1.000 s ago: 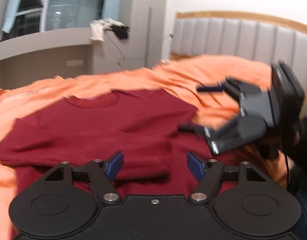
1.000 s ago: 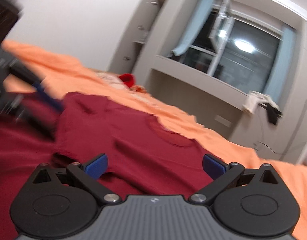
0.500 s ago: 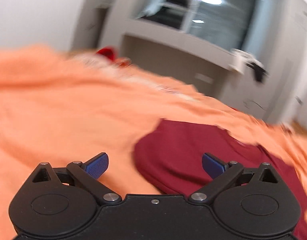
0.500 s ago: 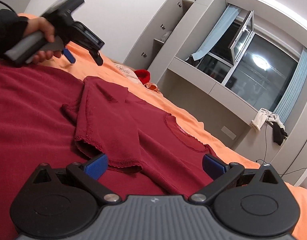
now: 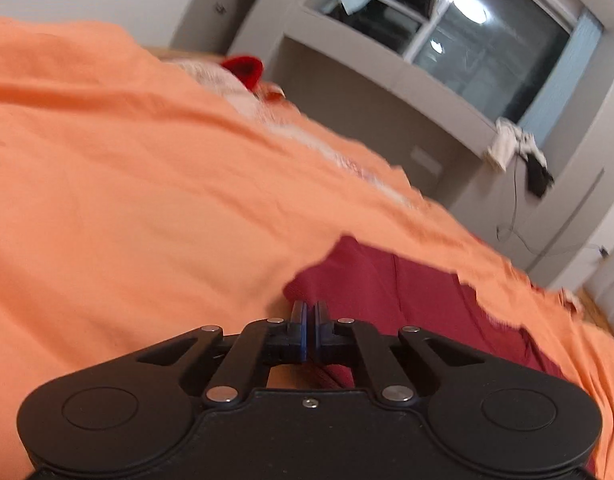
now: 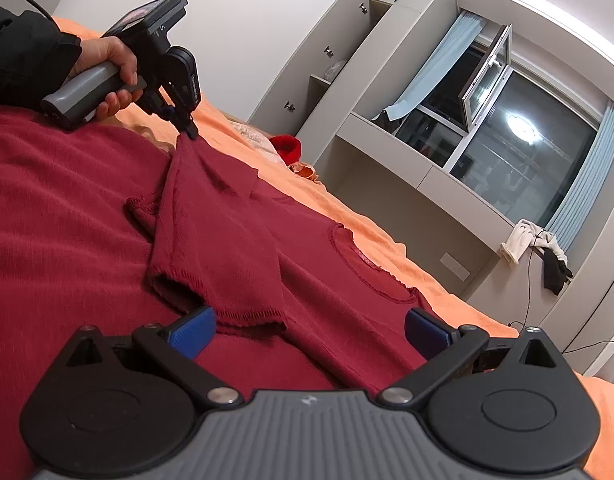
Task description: Fold small clothes
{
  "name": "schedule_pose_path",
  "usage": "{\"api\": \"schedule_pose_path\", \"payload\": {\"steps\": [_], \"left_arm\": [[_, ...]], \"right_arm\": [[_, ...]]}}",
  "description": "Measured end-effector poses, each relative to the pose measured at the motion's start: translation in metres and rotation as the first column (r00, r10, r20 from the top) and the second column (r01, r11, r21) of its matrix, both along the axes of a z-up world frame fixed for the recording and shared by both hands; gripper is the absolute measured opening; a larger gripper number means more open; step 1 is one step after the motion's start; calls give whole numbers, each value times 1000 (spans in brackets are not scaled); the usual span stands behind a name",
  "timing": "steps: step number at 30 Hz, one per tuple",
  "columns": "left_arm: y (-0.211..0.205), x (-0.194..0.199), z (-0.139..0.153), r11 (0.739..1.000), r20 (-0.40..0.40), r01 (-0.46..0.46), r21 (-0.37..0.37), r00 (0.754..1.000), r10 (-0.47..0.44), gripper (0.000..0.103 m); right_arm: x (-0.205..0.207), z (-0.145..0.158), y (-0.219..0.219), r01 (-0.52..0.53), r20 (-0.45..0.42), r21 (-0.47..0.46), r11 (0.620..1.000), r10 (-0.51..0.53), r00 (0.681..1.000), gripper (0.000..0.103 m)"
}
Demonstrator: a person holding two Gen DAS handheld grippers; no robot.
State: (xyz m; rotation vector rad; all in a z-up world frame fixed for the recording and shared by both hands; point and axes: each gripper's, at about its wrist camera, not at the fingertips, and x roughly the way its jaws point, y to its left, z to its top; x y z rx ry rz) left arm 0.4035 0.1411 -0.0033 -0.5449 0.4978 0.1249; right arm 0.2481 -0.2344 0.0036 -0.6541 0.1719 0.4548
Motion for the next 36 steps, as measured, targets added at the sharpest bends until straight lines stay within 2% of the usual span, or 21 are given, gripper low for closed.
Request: {"api": "schedule_pose_path", "payload": {"steps": [2,6,8,12,14,20,25,28,32,36], "left_arm": [[0,-2,3,1000,-11,-17,23,1000,17,3],[1,-4,-1,1000,-48,-8,13,999,9,5],[4,-5,-1,1000,-54,-9,4,998,9,24],[0,-17,8,999,-33,11,41,999,-10,48],[-6,-28,15,997,-10,22,76,1000,-21,70],[-30,-76,38,970,82,81,227,991,-102,99],[-46,-122,50,951,154,115,286,974,-164,102],[-58,-152,50,940,183,147,307,960,-210,102],[-73,-188,47,927,220,208,311,934,-283,102],[-84,-223,41,917,245,215,334,920,-305,102]], "right_arm": [[-1,0,-1,0,0,-1,1000,0,1000,103],[-3,-1,-3,0,11,-2,1000,0,1000,103],[-4,0,-3,0,16,-2,1000,0,1000,103],[-6,2,-7,6,27,3,1000,-6,1000,103],[-8,4,-10,11,24,14,1000,-12,1000,103],[-27,14,-25,39,18,81,996,-41,999,103],[-58,21,-41,52,26,150,987,-57,998,103],[-83,26,-50,-8,51,208,978,-2,999,103],[-111,27,-57,-41,38,266,963,32,999,103],[-136,14,-58,-38,1,223,974,39,999,103]]}}
